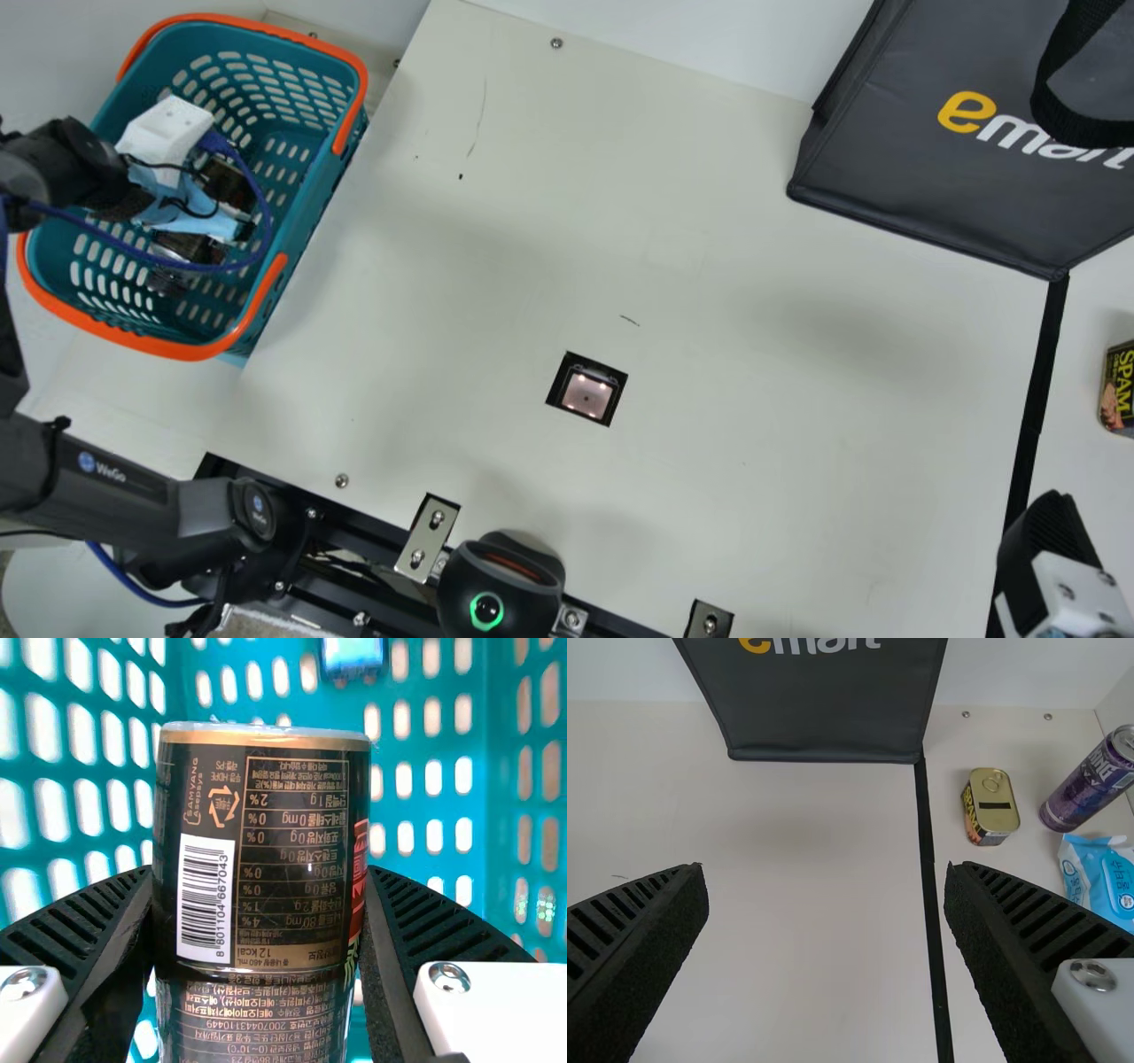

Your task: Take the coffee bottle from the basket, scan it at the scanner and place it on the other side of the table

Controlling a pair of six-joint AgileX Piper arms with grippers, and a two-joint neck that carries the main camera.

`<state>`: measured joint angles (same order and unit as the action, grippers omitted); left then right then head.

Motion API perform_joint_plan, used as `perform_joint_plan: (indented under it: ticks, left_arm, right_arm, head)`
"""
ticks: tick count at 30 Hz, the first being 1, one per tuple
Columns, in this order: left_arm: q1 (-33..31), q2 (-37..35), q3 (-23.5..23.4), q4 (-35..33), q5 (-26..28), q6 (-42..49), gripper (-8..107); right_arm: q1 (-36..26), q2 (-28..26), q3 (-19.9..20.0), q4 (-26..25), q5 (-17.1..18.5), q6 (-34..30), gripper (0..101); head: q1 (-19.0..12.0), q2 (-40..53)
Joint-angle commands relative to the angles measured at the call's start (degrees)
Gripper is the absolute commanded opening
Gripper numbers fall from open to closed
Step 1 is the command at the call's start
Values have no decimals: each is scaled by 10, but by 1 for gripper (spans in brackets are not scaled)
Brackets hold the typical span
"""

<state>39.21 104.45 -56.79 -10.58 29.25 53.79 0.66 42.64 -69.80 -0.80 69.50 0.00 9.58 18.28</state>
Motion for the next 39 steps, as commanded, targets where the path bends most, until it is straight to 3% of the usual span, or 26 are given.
perform_joint_plan:
  ticks: [1, 10, 26, 39]
  left_arm:
    - [-2, -18, -5, 3, 10, -7, -8]
    - [-22, -85, -44, 18, 83, -56, -8]
    - [-106, -163, -131, 24, 271, -147, -8]
    - [-236, -183, -152, 55, 322, -295, -8]
  right_arm:
    - [0, 0, 0, 0, 0, 0, 95]
    - [0, 0, 0, 0, 0, 0, 95]
    - [0, 0, 0, 0, 0, 0, 95]
    - [0, 0, 0, 0, 0, 0, 95]
  head:
    - [-17, 1]
    - [-17, 1]
    - [-17, 1]
    - [-17, 1]
